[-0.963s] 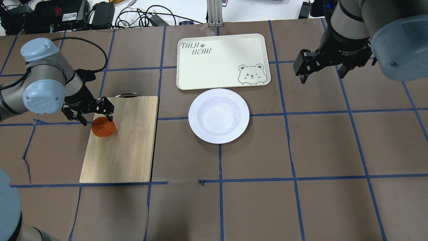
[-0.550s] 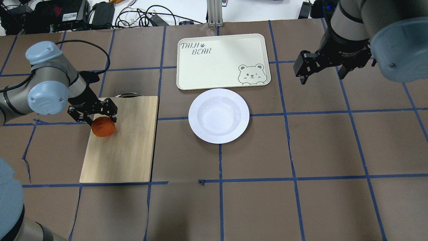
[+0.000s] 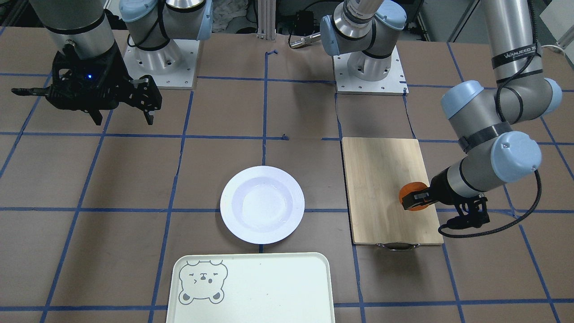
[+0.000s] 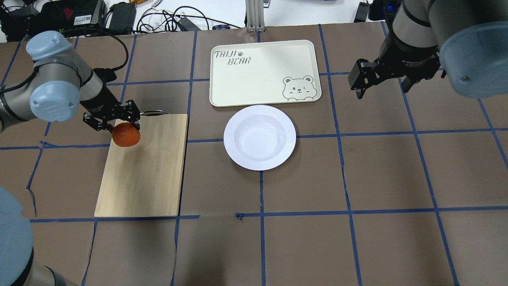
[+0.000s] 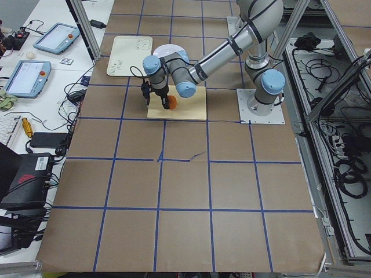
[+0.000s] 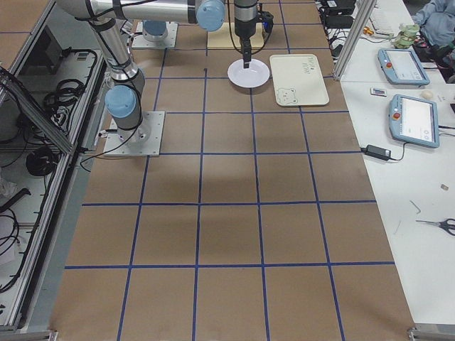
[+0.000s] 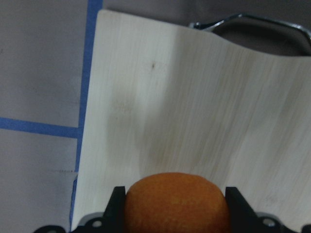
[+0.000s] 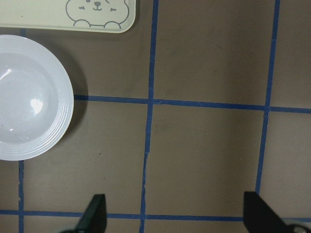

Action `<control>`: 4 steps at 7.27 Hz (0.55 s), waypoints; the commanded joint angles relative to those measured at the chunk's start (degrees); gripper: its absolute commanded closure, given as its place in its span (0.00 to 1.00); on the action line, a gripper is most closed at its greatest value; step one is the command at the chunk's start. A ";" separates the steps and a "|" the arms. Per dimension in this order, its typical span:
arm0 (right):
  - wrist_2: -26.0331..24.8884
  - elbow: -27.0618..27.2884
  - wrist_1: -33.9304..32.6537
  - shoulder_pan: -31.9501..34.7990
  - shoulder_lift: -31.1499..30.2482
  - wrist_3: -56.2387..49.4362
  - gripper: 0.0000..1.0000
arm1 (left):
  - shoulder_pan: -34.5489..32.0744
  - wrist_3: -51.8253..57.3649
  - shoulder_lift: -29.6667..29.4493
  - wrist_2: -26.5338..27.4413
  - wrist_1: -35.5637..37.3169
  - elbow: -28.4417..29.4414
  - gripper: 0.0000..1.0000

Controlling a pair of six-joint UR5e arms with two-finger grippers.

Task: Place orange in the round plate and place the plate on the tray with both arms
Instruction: 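Lift the orange with the left gripper and carry it over the white plate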

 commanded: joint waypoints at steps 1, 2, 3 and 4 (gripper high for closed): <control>0.00 -0.10 -0.01 -0.03 0.08 -0.06 0.00 | -7.60 -12.18 -0.84 -2.20 -3.69 7.66 1.00; 0.35 -0.10 -1.93 -0.12 0.26 -0.41 0.00 | -10.69 -15.74 -1.71 -3.96 -3.27 7.43 1.00; 0.61 -0.28 -4.99 0.14 0.43 -0.76 0.00 | -13.24 -22.56 -2.51 -9.11 -2.75 7.51 1.00; 0.62 -0.28 -6.42 0.06 0.61 -0.68 0.00 | -16.92 -29.59 -3.56 -11.33 1.43 7.42 1.00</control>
